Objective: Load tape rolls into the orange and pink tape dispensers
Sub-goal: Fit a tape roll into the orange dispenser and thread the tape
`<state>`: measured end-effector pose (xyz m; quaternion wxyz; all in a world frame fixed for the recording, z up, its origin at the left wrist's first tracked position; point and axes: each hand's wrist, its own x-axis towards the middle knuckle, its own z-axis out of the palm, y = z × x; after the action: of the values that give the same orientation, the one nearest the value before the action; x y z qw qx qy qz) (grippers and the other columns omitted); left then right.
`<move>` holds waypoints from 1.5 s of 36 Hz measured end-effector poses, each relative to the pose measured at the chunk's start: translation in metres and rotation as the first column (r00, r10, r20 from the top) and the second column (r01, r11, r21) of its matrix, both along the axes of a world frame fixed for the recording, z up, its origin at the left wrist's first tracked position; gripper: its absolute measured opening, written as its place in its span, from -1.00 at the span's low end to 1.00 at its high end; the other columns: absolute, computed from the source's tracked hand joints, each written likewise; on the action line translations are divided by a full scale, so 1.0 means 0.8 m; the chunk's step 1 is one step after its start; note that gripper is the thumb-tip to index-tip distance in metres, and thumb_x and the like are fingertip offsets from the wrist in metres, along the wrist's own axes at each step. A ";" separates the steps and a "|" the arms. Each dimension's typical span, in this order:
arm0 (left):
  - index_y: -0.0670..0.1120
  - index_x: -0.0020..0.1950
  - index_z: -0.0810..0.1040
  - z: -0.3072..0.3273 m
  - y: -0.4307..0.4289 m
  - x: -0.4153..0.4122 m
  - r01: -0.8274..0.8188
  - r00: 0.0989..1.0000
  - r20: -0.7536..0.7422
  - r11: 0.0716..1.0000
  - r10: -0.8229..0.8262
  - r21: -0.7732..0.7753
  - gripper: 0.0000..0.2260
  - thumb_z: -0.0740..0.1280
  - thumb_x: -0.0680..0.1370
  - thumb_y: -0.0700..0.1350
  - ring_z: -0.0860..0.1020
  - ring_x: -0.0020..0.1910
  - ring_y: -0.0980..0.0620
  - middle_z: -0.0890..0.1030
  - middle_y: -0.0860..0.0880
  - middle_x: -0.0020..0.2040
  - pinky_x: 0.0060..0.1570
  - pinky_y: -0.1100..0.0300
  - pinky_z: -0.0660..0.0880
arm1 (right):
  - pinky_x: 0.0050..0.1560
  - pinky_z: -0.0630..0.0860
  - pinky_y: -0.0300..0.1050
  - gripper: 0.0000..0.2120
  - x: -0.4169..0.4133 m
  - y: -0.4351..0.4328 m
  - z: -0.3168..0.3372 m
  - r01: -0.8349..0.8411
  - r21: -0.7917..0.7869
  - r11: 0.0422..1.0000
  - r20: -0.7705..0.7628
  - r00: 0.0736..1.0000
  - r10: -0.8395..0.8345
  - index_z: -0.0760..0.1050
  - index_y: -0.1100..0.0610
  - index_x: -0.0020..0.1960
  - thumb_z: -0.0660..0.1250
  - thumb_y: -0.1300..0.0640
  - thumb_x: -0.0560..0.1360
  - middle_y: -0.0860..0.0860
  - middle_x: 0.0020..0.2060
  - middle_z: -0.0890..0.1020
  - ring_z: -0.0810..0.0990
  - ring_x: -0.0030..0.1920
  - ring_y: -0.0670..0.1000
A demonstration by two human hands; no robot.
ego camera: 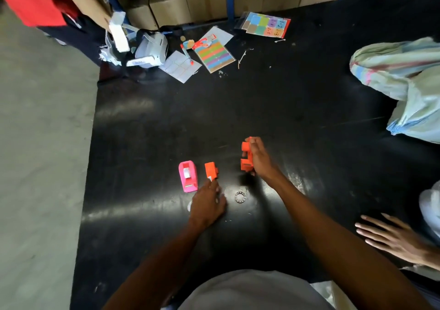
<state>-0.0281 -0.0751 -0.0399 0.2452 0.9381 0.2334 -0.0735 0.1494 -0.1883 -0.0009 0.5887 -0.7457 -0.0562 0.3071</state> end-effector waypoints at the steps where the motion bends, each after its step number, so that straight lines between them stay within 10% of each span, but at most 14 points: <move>1: -0.04 0.15 0.46 -0.001 0.006 -0.011 -0.029 1.000 -0.004 0.999 0.029 0.013 -0.73 0.30 0.53 0.06 0.61 0.01 -0.13 0.53 -0.05 0.11 -0.07 0.01 0.56 | -0.47 0.38 -0.19 -0.75 -0.004 0.002 -0.001 -0.002 0.011 1.000 -0.001 1.000 0.002 0.40 -0.23 -0.06 0.03 -0.31 0.49 0.04 -0.24 0.50 0.48 -0.42 0.00; 14: -0.03 0.35 0.46 -0.012 0.011 -0.036 0.076 0.966 -0.258 0.970 -0.014 0.233 -0.60 0.20 0.61 0.16 0.42 0.33 -0.09 0.50 -0.07 0.33 0.31 0.05 0.31 | -0.47 0.37 -0.23 -0.73 -0.046 -0.007 -0.003 -0.189 -0.065 0.980 0.061 0.979 0.193 0.37 -0.08 0.08 -0.04 -0.17 0.67 0.08 -0.16 0.53 0.50 -0.29 -0.02; 22: 0.01 0.12 0.55 0.034 0.015 -0.028 -0.136 0.981 0.119 0.983 0.150 -0.120 -0.71 0.43 0.44 0.05 0.65 0.03 -0.08 0.69 0.00 0.04 -0.04 0.13 0.51 | -0.32 0.49 -0.23 -0.73 -0.062 -0.012 0.001 -0.253 -0.098 0.963 0.100 0.960 0.262 0.40 0.04 0.13 0.02 -0.10 0.68 -0.03 -0.19 0.53 0.54 -0.21 -0.09; 31: -0.09 0.20 0.57 0.117 0.046 0.008 0.084 0.948 0.317 0.966 -0.001 -0.246 -0.52 0.57 0.38 0.08 0.66 -0.08 -0.01 0.60 -0.05 0.06 0.02 0.01 0.63 | 0.04 0.47 -0.04 -0.75 -0.085 0.007 0.034 -0.343 -0.145 0.928 0.263 0.891 0.370 0.41 0.02 0.08 0.04 -0.10 0.68 -0.11 -0.16 0.56 0.54 -0.15 -0.11; 39: -0.02 0.12 0.62 0.154 0.055 0.008 0.168 0.904 0.425 0.952 -0.046 -0.255 -0.55 0.60 0.32 0.10 0.64 -0.05 0.10 0.60 0.03 0.02 0.00 0.14 0.64 | -0.34 0.45 -0.43 -0.74 -0.098 0.006 0.080 -0.280 -0.128 0.951 0.301 0.903 0.306 0.40 -0.11 0.02 0.00 -0.20 0.63 -0.18 -0.28 0.63 0.59 -0.30 -0.28; 54: -0.13 0.04 0.60 0.174 0.053 0.009 0.300 0.874 0.470 0.898 -0.124 -0.322 -0.70 0.60 0.38 -0.18 0.72 -0.10 0.10 0.70 0.03 -0.12 -0.01 0.28 0.62 | -0.33 0.49 -0.31 -0.70 -0.121 0.009 0.097 -0.267 -0.120 0.956 0.322 0.901 0.291 0.43 -0.07 0.07 -0.05 -0.11 0.67 0.09 -0.06 0.64 0.62 -0.17 -0.05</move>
<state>-0.0207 -0.0323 0.0989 0.4607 0.8837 0.0467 0.0677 0.0525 -0.1814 0.0768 0.4928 -0.7922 -0.2508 0.2584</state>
